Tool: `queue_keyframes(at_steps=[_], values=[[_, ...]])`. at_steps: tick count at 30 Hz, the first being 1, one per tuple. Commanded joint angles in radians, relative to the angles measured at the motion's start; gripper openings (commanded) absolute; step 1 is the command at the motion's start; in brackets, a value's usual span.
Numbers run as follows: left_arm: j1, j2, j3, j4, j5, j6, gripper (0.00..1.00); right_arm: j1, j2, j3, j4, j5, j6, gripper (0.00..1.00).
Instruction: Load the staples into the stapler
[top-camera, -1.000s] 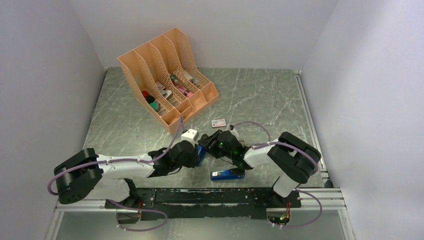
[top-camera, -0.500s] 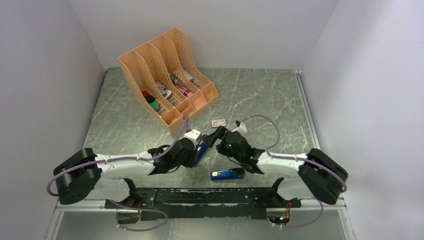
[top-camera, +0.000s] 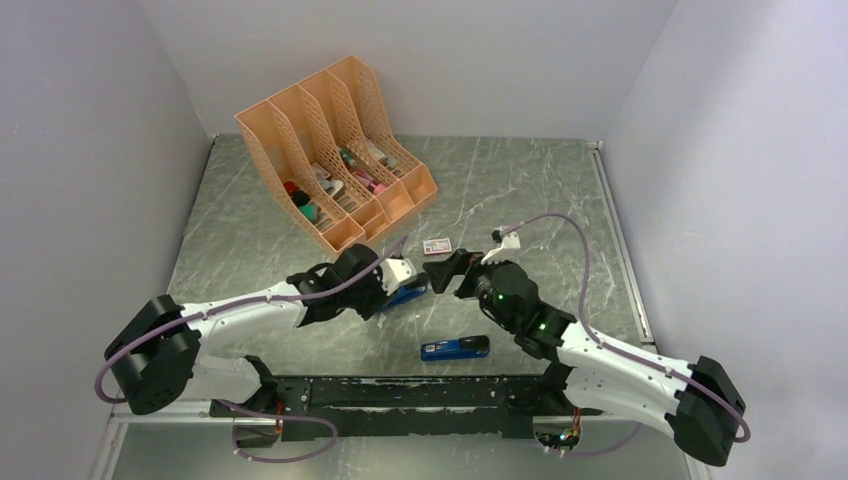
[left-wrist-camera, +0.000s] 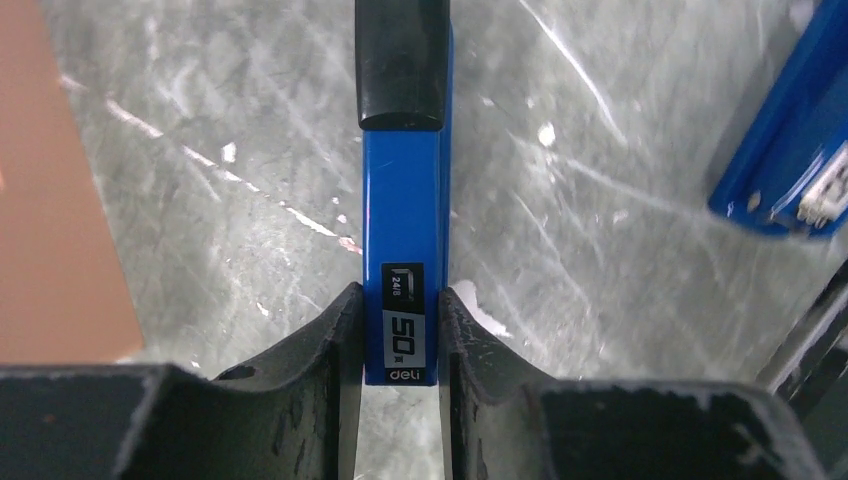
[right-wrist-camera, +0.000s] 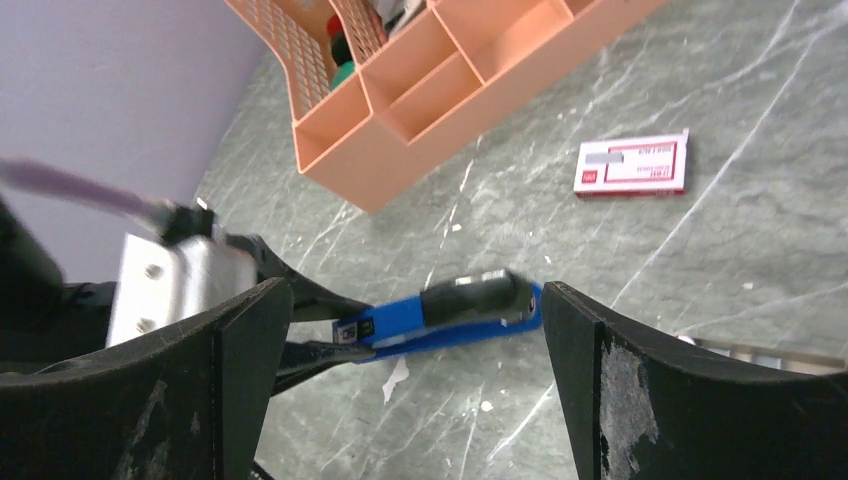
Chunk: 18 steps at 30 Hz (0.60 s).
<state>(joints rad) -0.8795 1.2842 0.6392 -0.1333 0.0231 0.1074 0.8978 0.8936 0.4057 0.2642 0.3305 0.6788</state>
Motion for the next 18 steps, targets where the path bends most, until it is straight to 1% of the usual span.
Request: queue_keyframes(at_steps=[1,4,6,9,11,12,13,15,17,18], values=[[0.030,0.043,0.029,-0.127,0.201,0.394,0.07,0.000,-0.088,-0.021,-0.015,0.035,-0.114,1.00],[0.076,0.135,0.025,-0.224,0.281,0.506,0.07,0.000,-0.142,-0.052,0.007,0.034,-0.127,1.00],[0.098,0.156,0.009,-0.197,0.266,0.516,0.07,0.000,-0.167,-0.065,0.017,0.034,-0.134,1.00],[0.118,0.122,0.002,-0.135,0.258,0.489,0.12,0.000,-0.190,-0.053,-0.010,0.036,-0.144,1.00],[0.127,0.085,-0.004,-0.112,0.242,0.483,0.20,0.000,-0.200,-0.037,-0.046,0.038,-0.157,1.00],[0.128,0.067,-0.004,-0.102,0.229,0.479,0.28,0.000,-0.203,-0.033,-0.058,0.042,-0.163,1.00],[0.130,0.048,-0.005,-0.098,0.217,0.474,0.33,0.000,-0.211,-0.032,-0.064,0.046,-0.169,1.00],[0.132,0.008,-0.006,-0.092,0.203,0.462,0.43,0.000,-0.225,-0.037,-0.061,0.056,-0.180,1.00],[0.137,-0.036,-0.006,-0.089,0.203,0.443,0.49,0.000,-0.235,-0.040,-0.060,0.058,-0.196,1.00],[0.139,-0.062,-0.007,-0.085,0.208,0.432,0.54,0.000,-0.239,-0.035,-0.073,0.058,-0.200,1.00]])
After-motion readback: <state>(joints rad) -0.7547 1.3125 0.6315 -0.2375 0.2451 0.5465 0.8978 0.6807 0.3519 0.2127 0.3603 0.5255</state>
